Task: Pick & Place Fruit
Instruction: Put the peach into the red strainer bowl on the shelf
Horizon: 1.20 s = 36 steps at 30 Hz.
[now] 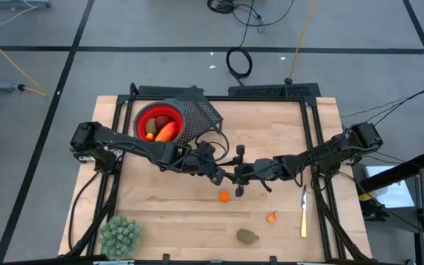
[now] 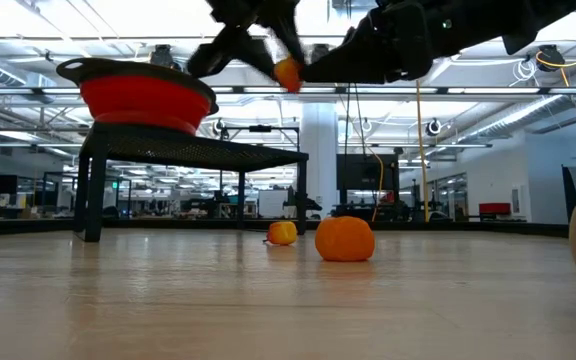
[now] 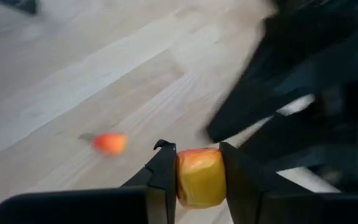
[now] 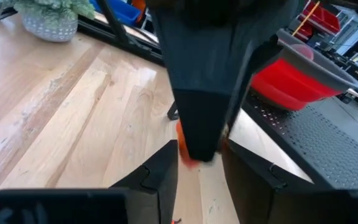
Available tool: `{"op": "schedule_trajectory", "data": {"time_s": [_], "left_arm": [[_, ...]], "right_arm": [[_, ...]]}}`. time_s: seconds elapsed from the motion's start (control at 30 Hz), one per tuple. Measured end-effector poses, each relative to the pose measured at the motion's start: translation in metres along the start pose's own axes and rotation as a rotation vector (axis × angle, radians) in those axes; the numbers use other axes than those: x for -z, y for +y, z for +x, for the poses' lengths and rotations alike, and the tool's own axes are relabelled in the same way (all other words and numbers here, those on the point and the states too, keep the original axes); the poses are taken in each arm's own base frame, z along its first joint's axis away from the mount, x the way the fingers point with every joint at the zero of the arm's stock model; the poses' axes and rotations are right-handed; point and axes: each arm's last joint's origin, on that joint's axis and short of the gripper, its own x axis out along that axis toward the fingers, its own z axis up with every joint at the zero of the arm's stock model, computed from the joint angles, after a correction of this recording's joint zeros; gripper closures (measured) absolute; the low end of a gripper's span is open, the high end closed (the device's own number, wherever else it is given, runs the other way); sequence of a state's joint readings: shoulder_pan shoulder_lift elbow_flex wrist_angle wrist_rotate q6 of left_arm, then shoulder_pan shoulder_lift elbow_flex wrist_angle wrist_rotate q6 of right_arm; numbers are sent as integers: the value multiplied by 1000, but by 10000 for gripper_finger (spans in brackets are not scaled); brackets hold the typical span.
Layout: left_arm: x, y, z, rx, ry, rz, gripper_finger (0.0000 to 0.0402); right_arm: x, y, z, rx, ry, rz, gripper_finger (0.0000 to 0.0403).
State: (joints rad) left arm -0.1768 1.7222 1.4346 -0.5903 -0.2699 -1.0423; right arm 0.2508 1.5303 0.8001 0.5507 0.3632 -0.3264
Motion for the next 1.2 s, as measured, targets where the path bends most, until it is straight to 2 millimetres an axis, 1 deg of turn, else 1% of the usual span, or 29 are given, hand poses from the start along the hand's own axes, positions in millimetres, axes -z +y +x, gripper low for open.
{"op": "schedule_trajectory", "data": {"time_s": [0.17, 0.33, 0.43, 0.53, 0.67, 0.77, 0.93, 1.1, 1.2], "left_arm": [[1, 1, 0, -9, 15, 10, 311], [3, 5, -2, -42, 35, 14, 312], [3, 8, -6, -70, 52, 12, 313], [2, 9, -11, -69, 50, 8, 313], [-3, 9, -22, -51, 33, 0, 313], [-8, 10, -32, -39, 5, -3, 313], [-16, 13, -53, -26, -50, 8, 313], [-23, 18, -71, -12, -93, 17, 314], [-26, 19, -82, -4, -127, 22, 314]], "right_arm": [[1, 1, 0, -6, 15, 23, 245], [8, 3, -1, -19, 86, 92, 216], [12, 4, -1, -26, 122, 136, 210], [16, 5, -1, -30, 162, 175, 214], [21, 5, -3, -32, 216, 216, 243], [23, 6, -4, -36, 246, 242, 276], [21, 0, -11, -58, 271, 246, 336], [14, -18, -26, -161, 281, 275, 393], [11, -31, -36, -223, 288, 303, 397]]}}
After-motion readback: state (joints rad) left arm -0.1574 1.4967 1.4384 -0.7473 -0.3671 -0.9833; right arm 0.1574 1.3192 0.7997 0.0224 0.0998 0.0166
